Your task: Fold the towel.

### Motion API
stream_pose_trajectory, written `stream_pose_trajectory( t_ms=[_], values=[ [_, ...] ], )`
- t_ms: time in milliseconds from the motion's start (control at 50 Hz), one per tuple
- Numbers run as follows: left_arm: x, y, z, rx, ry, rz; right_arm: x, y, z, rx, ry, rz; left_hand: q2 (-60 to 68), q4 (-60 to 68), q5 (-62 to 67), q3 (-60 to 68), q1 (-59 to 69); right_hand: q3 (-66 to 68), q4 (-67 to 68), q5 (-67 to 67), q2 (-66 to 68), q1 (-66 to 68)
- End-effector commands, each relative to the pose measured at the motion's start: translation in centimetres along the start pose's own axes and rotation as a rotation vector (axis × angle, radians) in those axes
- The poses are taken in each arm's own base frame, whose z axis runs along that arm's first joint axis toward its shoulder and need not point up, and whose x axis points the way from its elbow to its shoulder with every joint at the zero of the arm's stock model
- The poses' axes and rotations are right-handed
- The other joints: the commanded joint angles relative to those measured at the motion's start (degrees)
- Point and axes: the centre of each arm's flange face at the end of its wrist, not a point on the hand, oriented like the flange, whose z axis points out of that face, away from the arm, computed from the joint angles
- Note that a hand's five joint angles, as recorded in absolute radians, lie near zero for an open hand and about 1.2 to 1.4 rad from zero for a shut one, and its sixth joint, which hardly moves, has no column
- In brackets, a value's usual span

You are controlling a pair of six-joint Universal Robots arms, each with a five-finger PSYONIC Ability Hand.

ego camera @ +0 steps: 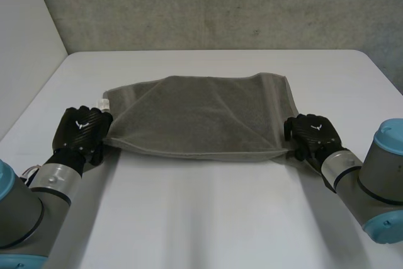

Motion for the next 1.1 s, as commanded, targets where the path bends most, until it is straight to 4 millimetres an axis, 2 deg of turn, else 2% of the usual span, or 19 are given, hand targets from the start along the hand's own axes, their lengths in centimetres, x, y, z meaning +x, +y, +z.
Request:
stream_pose_trajectory(
  t_ms=[20, 40, 60, 80, 100, 260, 300, 320, 360, 420, 480, 620, 720, 800, 920, 1000, 1060, 1080, 1100],
  values=[
    [0.0, 0.0, 0.0, 0.000, 0.000, 0.000, 0.0, -0.1, 0.2, -0.002, -0.003, 0.002, -5.87, -6.74, -14.27, -8.33, -2.12, 9.26, 9.34, 9.66, 9.17, 9.07],
    [0.0, 0.0, 0.0, 0.000, 0.000, 0.000, 0.0, -0.1, 0.2, -0.002, -0.003, 0.002, -5.87, -6.74, -14.27, -8.33, -2.12, 9.31, 9.38, 9.70, 9.21, 9.11],
    [0.0, 0.0, 0.0, 0.000, 0.000, 0.000, -0.1, -0.1, 0.2, -0.003, -0.011, 0.002, -5.87, -6.74, -14.27, -8.33, -2.12, 19.80, 19.87, 20.19, 19.70, 19.60],
    [0.0, 0.0, 0.0, 0.000, 0.000, 0.000, -0.1, -0.1, 0.2, -0.003, -0.011, 0.002, -5.87, -6.74, -14.27, -8.33, -2.12, 19.91, 19.98, 20.30, 19.81, 19.71],
    [0.0, 0.0, -0.1, 0.000, 0.000, 0.000, -0.3, 0.0, 0.1, -0.009, -0.027, 0.001, -5.87, -6.74, -14.27, -8.33, -2.12, 28.01, 28.08, 28.40, 27.91, 27.81],
    [-0.2, -0.6, -0.2, 0.010, -0.004, -0.003, -1.2, -0.1, -1.3, -0.101, -0.140, 0.042, -5.87, -6.74, -14.27, -8.33, -2.12, 28.09, 28.16, 28.48, 27.99, 27.89],
    [-0.5, -1.4, -0.5, 0.018, -0.009, -0.009, -0.4, -2.4, -2.4, -0.088, -0.166, 0.053, -5.87, -6.74, -14.27, -8.33, -2.12, 28.09, 28.16, 28.48, 27.99, 27.89],
    [-0.5, -1.4, -0.5, 0.018, -0.009, -0.009, -0.4, -2.4, -2.4, -0.088, -0.166, 0.053, -5.87, -6.74, -14.27, -8.33, -2.12, 28.09, 28.16, 28.48, 27.99, 27.89],
    [-0.8, -2.0, -0.8, 0.025, -0.011, -0.019, 1.7, -5.1, -3.5, -0.043, -0.140, 0.054, -5.87, -6.74, -14.27, -8.33, -2.12, 28.09, 28.16, 28.48, 27.99, 27.89],
    [-1.1, -3.3, -1.7, 0.035, -0.006, -0.063, 2.6, -6.2, -4.1, -0.028, -0.131, 0.055, -5.87, -6.74, -14.27, -8.33, -2.12, 28.09, 28.16, 28.48, 27.99, 27.89],
    [-1.0, -4.1, -2.7, 0.036, 0.020, -0.092, 3.5, -9.2, -6.4, 0.021, -0.138, 0.024, -5.87, -6.74, -14.27, -8.33, -2.12, 28.09, 28.16, 28.48, 27.99, 27.89],
    [-0.4, -5.1, -5.3, 0.001, 0.089, -0.104, 4.7, -11.1, -9.3, 0.027, -0.112, -0.095, -5.87, -6.74, -14.27, -8.33, -2.12, 28.09, 28.16, 28.48, 27.99, 27.89],
    [0.8, -5.1, -7.8, -0.044, 0.183, -0.120, 4.3, -11.9, -11.6, -0.012, -0.117, -0.182, -5.87, -6.74, -14.27, -8.33, -2.12, 28.09, 28.16, 28.48, 27.99, 27.89],
    [1.5, -4.8, -8.6, -0.053, 0.227, -0.126, 4.0, -12.8, -13.3, -0.020, -0.102, -0.241, -5.87, -6.74, -14.27, -8.33, -2.12, 28.09, 28.16, 28.48, 27.99, 27.89],
    [1.5, -4.6, -8.4, -0.054, 0.242, -0.112, 4.2, -13.0, -13.4, -0.008, -0.091, -0.267, -5.87, -6.74, -14.27, -8.33, -2.12, 28.09, 28.16, 28.48, 27.99, 27.89],
    [1.3, -4.7, -7.5, -0.050, 0.240, -0.097, 4.7, -12.4, -12.2, -0.003, -0.111, -0.281, -5.87, -6.74, -14.27, -8.33, -2.12, 28.09, 28.16, 28.48, 27.99, 27.89],
    [1.2, -4.0, -5.8, -0.075, 0.251, -0.083, 5.5, -11.3, -9.9, -0.017, -0.139, -0.294, -5.87, -6.74, -14.27, -8.33, -2.12, 28.09, 28.16, 28.48, 27.99, 27.89],
    [1.1, -3.7, -4.6, -0.083, 0.255, -0.074, 5.6, -11.3, -9.9, -0.017, -0.139, -0.294, -5.87, -6.74, -14.27, -8.33, -2.12, 28.09, 28.16, 28.48, 27.99, 27.89],
    [1.1, -3.3, -3.3, -0.093, 0.260, -0.064, 6.3, -11.2, -8.7, -0.014, -0.134, -0.305, -5.87, -6.74, -14.27, -8.33, -2.12, 28.09, 28.16, 28.48, 27.99, 27.89]
  ],
)
